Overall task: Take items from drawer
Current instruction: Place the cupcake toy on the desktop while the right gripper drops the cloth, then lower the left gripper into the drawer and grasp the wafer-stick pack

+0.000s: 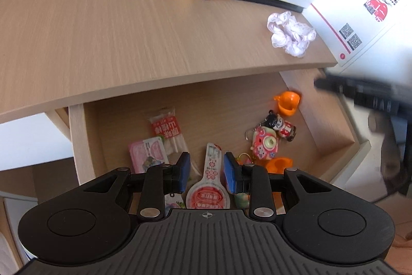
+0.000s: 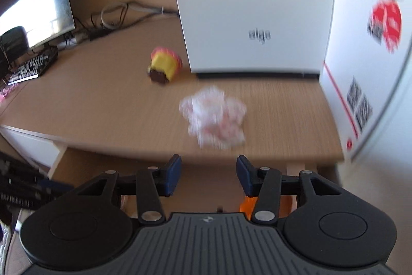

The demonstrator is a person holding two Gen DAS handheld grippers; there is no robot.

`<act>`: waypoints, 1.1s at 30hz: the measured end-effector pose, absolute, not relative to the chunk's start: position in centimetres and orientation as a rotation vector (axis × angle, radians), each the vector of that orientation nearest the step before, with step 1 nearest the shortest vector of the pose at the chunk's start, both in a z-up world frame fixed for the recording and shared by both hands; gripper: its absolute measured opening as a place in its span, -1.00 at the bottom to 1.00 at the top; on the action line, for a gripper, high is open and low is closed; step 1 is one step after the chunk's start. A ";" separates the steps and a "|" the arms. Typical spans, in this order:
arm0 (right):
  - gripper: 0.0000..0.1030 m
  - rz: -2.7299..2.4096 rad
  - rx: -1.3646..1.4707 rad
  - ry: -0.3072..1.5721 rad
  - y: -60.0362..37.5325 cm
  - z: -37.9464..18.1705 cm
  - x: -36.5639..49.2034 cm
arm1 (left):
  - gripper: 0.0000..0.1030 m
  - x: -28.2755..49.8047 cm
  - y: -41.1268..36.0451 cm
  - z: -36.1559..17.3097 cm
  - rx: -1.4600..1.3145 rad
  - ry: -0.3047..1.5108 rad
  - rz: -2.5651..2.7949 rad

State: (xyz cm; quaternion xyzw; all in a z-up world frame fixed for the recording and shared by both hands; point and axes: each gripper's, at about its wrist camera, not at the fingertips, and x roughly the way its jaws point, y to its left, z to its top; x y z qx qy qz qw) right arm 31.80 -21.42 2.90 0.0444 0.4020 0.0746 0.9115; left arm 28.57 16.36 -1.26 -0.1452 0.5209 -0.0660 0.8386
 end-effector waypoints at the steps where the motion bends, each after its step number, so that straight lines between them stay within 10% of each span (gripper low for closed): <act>1: -0.09 0.148 0.106 0.857 -21.5 2.3 31.4 | -0.39 28.8 16.2 -1.4 -0.309 1.109 -0.141; 33: -0.09 0.114 0.129 1.064 -21.8 -3.2 25.9 | -0.30 31.6 15.0 -7.2 -0.212 1.436 0.115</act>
